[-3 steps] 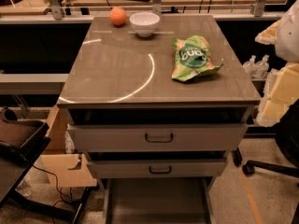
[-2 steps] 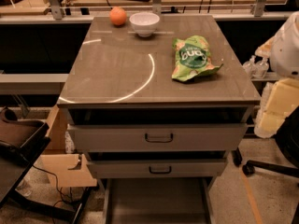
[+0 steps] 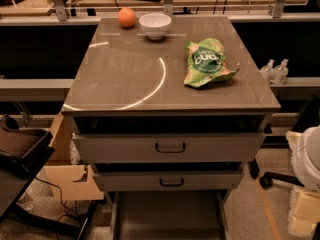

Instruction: Close bottom drawer

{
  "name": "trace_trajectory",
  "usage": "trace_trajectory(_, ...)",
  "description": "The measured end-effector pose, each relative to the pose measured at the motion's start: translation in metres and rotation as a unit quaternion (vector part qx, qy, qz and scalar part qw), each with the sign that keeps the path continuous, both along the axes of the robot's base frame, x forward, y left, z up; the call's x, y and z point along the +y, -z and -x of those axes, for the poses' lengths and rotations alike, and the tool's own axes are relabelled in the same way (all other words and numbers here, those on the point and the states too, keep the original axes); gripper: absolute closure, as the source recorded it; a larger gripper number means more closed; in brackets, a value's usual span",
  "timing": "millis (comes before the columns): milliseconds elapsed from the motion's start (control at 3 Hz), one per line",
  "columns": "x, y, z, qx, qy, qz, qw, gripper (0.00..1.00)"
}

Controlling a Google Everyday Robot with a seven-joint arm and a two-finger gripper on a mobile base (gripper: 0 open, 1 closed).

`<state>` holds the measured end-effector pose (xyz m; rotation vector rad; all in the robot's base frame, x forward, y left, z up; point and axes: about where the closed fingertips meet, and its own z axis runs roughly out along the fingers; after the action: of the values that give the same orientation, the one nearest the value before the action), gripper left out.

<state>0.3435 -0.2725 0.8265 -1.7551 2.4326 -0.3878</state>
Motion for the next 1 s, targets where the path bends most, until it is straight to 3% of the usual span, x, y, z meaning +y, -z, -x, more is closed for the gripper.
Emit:
trace_trajectory(333,0.000,0.000,0.000,0.000,0.000,0.000,1.0000,0.00)
trace_trajectory(667,0.001,0.034,0.005,0.001,0.010,-0.011,0.9999,0.00)
trace_trajectory(1000,-0.001,0.108,0.025,0.013,0.031,-0.021,0.9992,0.00)
